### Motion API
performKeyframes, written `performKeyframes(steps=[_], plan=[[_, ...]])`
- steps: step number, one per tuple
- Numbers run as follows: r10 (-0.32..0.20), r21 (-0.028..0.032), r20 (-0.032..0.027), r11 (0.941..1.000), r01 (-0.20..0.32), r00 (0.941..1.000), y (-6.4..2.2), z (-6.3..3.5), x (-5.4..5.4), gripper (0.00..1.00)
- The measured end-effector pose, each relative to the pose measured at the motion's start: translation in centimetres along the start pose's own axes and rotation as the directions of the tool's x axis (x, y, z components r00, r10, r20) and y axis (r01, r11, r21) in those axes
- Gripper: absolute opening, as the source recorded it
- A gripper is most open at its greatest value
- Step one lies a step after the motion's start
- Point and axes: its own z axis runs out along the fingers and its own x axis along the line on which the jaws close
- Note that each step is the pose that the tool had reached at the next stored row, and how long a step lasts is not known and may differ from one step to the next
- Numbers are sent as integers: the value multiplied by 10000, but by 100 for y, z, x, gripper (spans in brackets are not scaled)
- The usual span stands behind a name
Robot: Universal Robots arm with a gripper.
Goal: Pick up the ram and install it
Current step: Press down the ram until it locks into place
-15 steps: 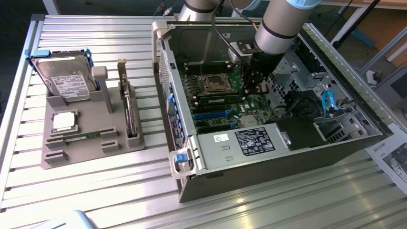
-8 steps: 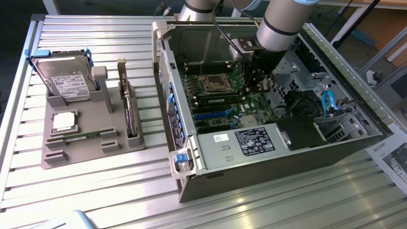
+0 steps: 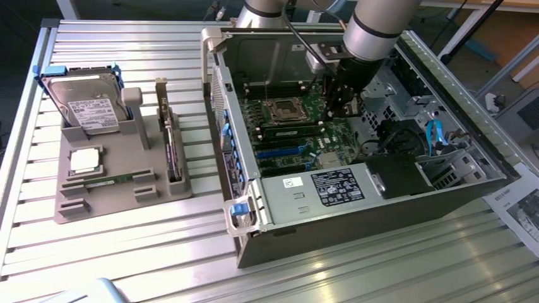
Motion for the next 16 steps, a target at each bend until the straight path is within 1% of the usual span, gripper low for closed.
performKeyframes(steps=[5,7,9,13,16], plan=[[-2,0,0,10000,2,10000,1,-1,0,10],[-1,0,-1,10000,1,10000,21,-2,1,10],[-1,0,-1,10000,1,10000,63,-3,1,10],[-1,1,-1,10000,1,10000,202,-7,1,10],[0,1,-1,10000,0,10000,282,-9,1,10]])
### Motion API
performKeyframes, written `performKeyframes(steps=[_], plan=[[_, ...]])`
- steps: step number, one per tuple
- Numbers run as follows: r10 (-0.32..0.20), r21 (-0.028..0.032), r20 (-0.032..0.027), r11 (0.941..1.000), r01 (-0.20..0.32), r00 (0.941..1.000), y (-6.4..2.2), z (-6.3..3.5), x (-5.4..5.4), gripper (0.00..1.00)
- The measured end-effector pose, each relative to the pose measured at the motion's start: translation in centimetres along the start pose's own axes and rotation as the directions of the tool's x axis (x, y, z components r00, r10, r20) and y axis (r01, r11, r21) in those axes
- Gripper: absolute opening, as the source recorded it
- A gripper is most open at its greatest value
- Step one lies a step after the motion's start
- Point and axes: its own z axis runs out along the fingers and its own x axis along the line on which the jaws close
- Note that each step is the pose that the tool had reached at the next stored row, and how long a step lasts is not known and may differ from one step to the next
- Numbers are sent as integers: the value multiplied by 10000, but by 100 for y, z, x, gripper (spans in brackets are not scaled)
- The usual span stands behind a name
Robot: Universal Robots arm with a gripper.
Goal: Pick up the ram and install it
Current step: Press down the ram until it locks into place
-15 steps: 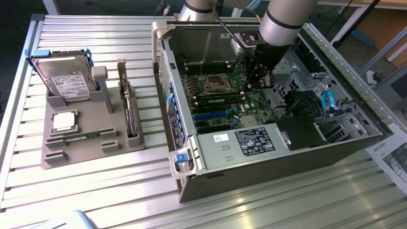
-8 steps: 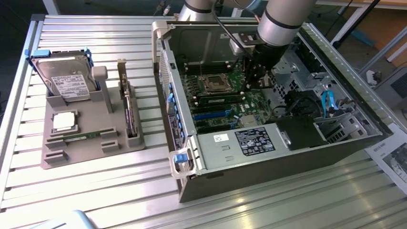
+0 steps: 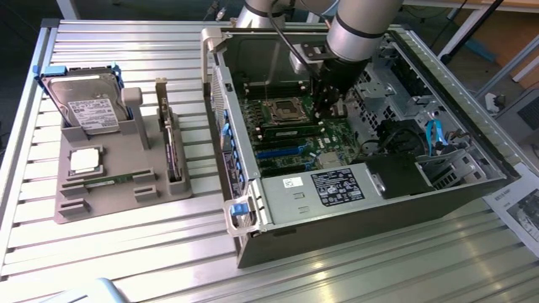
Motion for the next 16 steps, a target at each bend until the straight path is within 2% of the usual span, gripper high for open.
performKeyframes(steps=[4,8,16], plan=[[1,1,1,10000,-1,10000,93,-2,1,10],[0,3,1,10000,0,10000,241,-6,2,10],[0,3,0,10000,0,10000,283,-7,2,10]])
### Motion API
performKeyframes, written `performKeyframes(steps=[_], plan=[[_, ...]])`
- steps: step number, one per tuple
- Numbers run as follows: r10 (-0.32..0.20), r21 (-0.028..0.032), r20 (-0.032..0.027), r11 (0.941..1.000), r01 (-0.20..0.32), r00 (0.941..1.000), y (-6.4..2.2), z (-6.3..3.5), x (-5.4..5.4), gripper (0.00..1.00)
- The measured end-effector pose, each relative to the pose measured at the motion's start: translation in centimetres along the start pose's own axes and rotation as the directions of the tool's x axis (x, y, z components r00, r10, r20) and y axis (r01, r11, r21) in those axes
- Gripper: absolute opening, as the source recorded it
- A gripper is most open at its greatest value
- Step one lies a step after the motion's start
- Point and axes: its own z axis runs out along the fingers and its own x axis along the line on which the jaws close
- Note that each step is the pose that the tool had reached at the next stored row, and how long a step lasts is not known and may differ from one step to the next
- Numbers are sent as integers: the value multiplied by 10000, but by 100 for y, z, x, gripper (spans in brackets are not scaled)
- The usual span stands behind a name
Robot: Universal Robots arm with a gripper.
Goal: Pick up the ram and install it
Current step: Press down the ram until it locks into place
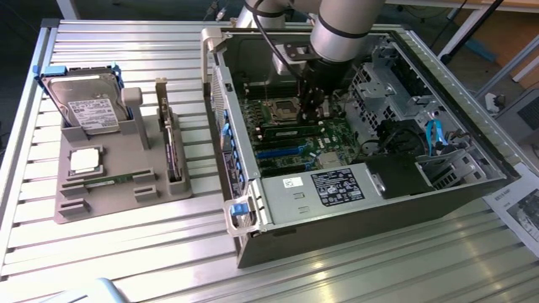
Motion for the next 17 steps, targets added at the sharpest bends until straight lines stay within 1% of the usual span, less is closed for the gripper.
performKeyframes(steps=[2,7,17], plan=[[0,1,1,10000,0,10000,20,0,0,10],[0,0,0,10000,0,10000,20,2,0,10],[0,1,0,10000,0,10000,27,82,4,10]])
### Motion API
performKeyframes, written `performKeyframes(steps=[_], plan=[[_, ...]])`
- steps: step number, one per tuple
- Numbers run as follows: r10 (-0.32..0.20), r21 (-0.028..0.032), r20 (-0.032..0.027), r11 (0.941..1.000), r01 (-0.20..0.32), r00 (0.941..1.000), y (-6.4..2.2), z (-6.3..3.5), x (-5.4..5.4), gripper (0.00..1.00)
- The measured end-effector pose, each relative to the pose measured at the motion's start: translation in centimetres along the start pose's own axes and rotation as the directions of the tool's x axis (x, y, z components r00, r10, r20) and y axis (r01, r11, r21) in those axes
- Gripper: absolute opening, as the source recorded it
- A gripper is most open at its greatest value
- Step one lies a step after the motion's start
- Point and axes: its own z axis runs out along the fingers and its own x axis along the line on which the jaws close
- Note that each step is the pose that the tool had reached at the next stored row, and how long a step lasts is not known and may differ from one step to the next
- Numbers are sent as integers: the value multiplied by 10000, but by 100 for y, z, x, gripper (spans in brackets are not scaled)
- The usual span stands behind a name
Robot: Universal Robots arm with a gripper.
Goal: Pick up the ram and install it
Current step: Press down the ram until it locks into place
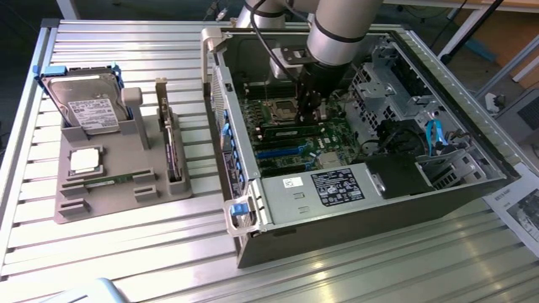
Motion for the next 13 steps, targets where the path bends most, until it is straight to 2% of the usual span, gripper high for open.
performKeyframes(steps=[3,13], plan=[[0,0,0,10000,0,10000,8,40,2,10],[0,0,0,10000,0,10000,9,60,3,10]])
